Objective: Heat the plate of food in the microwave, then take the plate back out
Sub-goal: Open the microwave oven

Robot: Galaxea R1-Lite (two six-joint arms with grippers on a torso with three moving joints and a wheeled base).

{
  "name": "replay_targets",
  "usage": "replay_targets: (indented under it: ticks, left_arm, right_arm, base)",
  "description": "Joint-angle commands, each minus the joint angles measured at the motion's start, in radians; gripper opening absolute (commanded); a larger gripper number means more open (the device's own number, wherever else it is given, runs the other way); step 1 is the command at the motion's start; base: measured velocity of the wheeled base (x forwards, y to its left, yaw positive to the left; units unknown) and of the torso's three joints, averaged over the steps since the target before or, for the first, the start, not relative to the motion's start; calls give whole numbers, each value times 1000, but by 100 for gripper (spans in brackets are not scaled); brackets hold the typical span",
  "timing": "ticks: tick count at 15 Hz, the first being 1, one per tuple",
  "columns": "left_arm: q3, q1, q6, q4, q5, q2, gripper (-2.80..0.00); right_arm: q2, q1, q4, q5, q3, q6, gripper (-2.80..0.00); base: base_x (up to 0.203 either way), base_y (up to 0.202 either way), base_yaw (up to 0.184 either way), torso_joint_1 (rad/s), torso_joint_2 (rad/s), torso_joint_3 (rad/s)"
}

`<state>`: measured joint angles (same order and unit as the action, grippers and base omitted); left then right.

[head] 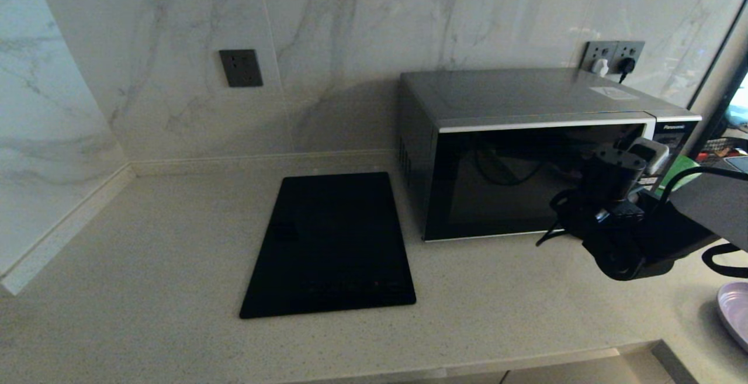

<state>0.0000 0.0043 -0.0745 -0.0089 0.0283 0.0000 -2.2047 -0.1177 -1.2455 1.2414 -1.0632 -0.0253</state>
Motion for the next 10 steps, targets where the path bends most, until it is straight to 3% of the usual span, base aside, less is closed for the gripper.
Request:
replay_targets:
  ticks: [1,10]
  left_arm:
    - [0,0,-1,0,1,2,-280]
    - [0,0,-1,0,1,2,-280]
  right_arm:
    - [2,7,-8,4,2,-1,0]
    - [-13,36,-6,-1,-34,26,0]
  base:
    - [0,0,0,0,0,0]
    - [0,0,0,0,0,0]
